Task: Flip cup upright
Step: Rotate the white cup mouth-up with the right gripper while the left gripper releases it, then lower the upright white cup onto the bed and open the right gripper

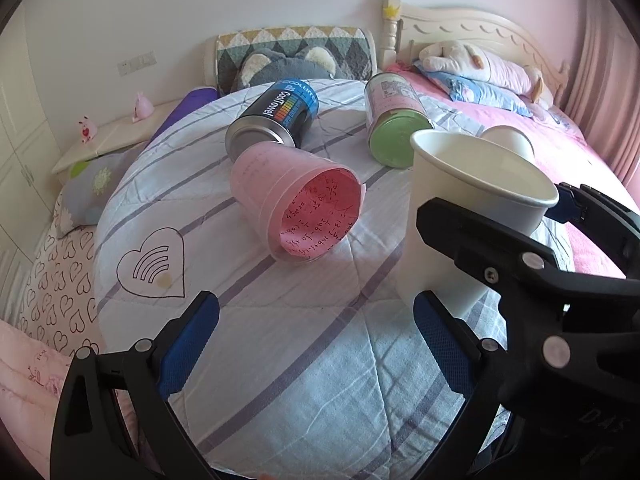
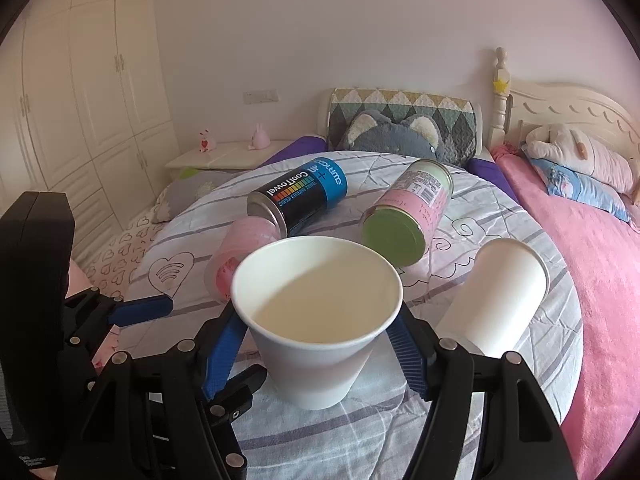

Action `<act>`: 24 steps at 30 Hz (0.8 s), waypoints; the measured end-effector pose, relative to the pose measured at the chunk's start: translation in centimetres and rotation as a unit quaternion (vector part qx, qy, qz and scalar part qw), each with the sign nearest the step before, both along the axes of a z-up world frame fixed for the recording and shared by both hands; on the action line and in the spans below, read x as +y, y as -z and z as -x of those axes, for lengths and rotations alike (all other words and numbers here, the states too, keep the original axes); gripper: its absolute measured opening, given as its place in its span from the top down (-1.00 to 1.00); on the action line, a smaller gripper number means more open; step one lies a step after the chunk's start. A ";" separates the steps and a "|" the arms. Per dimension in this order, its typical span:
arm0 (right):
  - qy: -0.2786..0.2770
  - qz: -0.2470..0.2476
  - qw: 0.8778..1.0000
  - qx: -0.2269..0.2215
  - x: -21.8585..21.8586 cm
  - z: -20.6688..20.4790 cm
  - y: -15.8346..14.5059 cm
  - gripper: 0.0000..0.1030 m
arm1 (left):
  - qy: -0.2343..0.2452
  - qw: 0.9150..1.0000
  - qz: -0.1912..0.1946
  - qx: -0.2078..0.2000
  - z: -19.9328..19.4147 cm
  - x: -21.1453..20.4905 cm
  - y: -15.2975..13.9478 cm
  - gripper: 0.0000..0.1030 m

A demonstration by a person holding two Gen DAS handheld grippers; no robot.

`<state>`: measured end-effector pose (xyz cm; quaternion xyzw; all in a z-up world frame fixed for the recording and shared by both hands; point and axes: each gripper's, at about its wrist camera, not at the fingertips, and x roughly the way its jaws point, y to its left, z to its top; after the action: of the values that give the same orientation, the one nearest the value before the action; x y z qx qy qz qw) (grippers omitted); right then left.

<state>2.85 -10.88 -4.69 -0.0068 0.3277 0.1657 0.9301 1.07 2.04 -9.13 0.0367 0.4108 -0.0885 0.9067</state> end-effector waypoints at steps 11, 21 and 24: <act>0.011 0.009 1.000 0.011 -0.3 1.5 0.0 -0.51 | 0.002 1.000 -0.003 -0.006 1.2 -0.3 -0.3 -0.93; 0.014 -0.013 1.000 -0.001 -1.0 2.8 -1.5 -0.53 | 0.009 1.000 -0.003 -0.023 2.7 -0.6 -1.9 -0.93; 0.014 -0.014 1.000 -0.004 -1.1 3.3 -1.9 -0.54 | 0.008 0.999 -0.001 -0.033 3.4 -0.8 -2.5 -0.93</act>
<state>-0.47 -12.01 -2.79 0.0097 0.3214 0.1571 0.9338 -2.28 1.29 -6.63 0.0439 0.3801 -0.0939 0.9191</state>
